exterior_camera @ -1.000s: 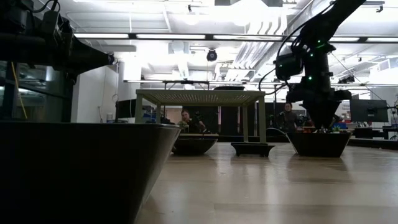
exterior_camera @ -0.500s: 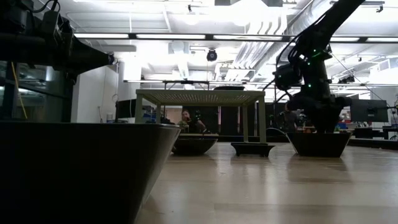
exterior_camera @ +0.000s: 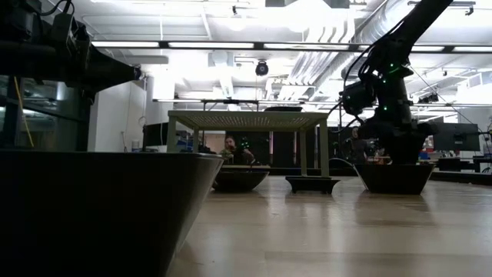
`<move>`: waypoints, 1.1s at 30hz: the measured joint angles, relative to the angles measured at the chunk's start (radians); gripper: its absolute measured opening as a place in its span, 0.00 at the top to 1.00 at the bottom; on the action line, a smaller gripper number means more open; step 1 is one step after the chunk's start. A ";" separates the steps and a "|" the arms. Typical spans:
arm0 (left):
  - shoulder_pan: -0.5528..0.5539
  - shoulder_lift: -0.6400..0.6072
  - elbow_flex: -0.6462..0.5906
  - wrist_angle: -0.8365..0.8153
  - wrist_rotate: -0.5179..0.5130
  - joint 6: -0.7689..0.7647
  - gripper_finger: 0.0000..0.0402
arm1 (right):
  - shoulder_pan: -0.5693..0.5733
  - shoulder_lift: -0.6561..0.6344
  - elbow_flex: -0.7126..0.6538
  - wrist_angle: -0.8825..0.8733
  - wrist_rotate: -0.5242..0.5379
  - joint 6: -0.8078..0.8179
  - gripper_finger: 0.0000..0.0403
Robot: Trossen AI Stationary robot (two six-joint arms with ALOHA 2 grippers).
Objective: Pick & Place Mini shaped plates
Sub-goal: Put the wave square shaped plate on the shelf
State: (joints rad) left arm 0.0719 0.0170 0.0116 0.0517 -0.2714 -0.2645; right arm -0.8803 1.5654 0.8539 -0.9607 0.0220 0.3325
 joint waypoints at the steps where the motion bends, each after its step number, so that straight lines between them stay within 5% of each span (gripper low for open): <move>1: 0.000 0.000 0.000 0.000 0.000 0.000 0.79 | -0.003 0.000 0.000 0.000 0.001 0.000 0.66; 8: 0.000 0.000 0.000 0.000 0.000 0.000 0.79 | -0.003 0.000 0.000 0.008 0.015 0.006 0.68; 23: 0.000 0.000 0.000 0.000 0.000 0.000 0.79 | -0.003 -0.005 0.002 0.018 0.014 0.000 0.98; 33: 0.000 0.000 0.000 0.000 0.000 0.000 0.79 | -0.003 -0.111 0.002 -0.013 0.025 0.026 0.99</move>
State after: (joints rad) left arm 0.0719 0.0172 0.0116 0.0520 -0.2710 -0.2643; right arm -0.8833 1.4547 0.8562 -0.9741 0.0467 0.3584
